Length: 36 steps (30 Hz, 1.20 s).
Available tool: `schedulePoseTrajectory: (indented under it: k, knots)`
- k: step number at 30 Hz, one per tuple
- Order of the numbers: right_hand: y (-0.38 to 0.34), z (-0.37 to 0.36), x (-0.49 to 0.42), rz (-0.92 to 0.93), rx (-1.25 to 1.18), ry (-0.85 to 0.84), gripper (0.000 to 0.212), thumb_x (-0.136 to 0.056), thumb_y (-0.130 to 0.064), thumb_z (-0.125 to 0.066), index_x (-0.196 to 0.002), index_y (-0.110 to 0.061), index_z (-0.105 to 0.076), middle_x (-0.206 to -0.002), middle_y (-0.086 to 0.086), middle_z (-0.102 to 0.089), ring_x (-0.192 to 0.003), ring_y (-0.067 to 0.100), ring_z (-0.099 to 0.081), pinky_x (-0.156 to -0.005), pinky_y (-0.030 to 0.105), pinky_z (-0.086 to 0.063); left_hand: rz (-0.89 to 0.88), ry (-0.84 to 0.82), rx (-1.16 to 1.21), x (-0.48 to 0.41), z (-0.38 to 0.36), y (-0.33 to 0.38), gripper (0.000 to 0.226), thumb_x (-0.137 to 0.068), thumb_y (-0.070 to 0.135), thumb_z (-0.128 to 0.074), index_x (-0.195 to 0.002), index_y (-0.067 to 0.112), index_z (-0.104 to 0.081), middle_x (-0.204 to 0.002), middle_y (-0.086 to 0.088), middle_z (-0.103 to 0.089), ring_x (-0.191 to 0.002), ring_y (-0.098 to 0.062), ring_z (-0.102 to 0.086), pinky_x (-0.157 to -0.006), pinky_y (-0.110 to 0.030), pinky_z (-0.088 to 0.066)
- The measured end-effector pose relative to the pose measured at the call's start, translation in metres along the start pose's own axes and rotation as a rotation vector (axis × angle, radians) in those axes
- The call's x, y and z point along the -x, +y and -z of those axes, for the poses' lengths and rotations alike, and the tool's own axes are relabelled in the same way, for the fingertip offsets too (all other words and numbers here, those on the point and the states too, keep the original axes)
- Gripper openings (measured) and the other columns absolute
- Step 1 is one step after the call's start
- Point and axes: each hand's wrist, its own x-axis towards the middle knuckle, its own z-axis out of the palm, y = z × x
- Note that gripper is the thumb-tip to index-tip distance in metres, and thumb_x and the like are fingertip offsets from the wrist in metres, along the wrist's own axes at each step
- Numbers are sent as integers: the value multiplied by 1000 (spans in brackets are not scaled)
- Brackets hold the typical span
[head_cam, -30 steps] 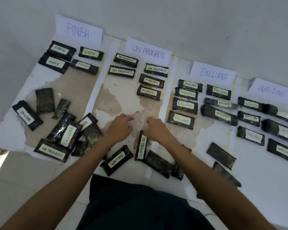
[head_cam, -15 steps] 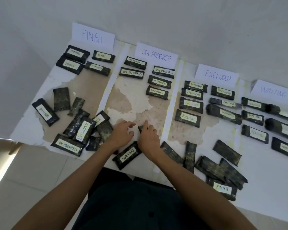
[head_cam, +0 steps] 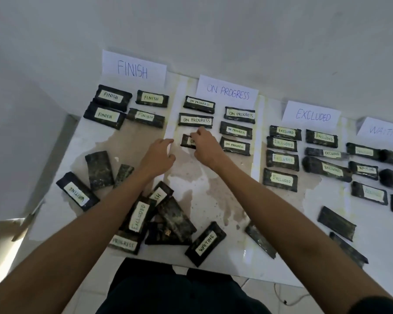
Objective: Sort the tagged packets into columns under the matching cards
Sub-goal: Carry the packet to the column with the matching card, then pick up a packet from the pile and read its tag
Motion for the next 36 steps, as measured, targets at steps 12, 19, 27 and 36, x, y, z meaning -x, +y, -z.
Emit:
schedulePoseTrajectory:
  k: [12, 19, 27, 36]
  knots:
    - [-4, -16, -36, -78, 43, -9, 43, -79, 8, -52, -122, -1, -52, -119, 20, -47, -107, 37, -48, -82, 44, -44, -123, -193, -96, -36, 30, -33, 47, -87, 12, -54, -133, 9, -47, -124, -14, -49, -114, -27, -50, -96, -35, -42]
    - [-59, -10, 20, -302, -298, -318, 34, -83, -19, -65, -113, -4, -59, -113, 11, -62, -97, 26, -61, -83, 35, -53, -99, -256, -31, 28, 23, -38, 34, -86, 14, -57, -120, 15, -56, -105, -4, -56, -90, -19, -57, -83, -30, -46]
    - [-93, -62, 77, -476, -495, -279, 29, -75, -20, -69, -99, -10, -58, -95, 9, -64, -86, 26, -61, -67, 32, -48, 22, -245, 54, 88, 1, -52, 39, -81, 1, -55, -119, 9, -55, -108, -13, -58, -103, -28, -55, -89, -33, -46]
    - [-66, -28, 75, -717, -1185, -91, 19, -78, -2, -72, -75, -12, -57, -80, 11, -65, -61, 16, -64, -64, 29, -57, 185, -155, 242, 91, 12, -26, 43, -91, 2, -51, -133, 7, -47, -133, -11, -54, -119, -23, -52, -87, -22, -39]
